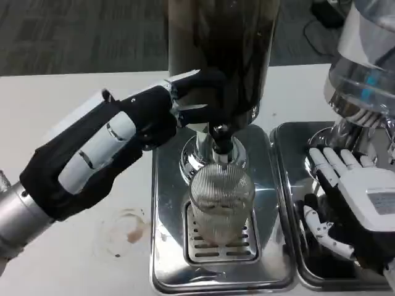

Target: Grasp the cup under the faucet to collect the drink, then remove the cup.

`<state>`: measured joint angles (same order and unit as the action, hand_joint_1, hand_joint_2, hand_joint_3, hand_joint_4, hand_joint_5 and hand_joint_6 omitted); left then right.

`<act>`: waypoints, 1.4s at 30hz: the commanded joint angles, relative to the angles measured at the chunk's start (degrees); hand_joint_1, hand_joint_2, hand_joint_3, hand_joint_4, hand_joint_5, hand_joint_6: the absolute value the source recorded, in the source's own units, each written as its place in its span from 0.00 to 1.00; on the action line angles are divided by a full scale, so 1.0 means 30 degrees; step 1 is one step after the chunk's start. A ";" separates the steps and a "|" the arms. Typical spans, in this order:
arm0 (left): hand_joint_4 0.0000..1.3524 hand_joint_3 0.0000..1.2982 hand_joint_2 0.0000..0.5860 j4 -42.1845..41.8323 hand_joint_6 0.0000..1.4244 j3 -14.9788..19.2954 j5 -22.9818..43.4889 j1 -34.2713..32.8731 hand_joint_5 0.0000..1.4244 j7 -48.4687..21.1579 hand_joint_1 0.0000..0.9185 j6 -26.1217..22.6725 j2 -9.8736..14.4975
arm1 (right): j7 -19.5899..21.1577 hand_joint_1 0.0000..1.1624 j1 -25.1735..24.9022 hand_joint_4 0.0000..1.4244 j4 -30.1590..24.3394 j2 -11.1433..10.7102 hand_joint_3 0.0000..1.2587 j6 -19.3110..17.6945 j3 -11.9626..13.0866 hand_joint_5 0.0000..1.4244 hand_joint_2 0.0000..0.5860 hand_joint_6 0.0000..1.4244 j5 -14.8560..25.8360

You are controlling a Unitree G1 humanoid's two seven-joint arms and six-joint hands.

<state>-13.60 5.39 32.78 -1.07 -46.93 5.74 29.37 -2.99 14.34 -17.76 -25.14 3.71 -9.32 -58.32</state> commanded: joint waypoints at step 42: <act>0.00 0.19 0.39 0.1457 0.05 -0.0745 -0.3607 -0.0696 0.11 -0.3052 0.00 0.2240 0.1101 | 0.0276 0.15 0.0438 0.00 -0.0453 0.1051 0.00 0.1238 -0.0605 0.00 0.94 0.00 -0.0398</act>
<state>-9.89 5.11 24.14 -3.00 -52.81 10.53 31.22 -2.96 15.29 -18.44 -22.36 6.93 -11.01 -59.26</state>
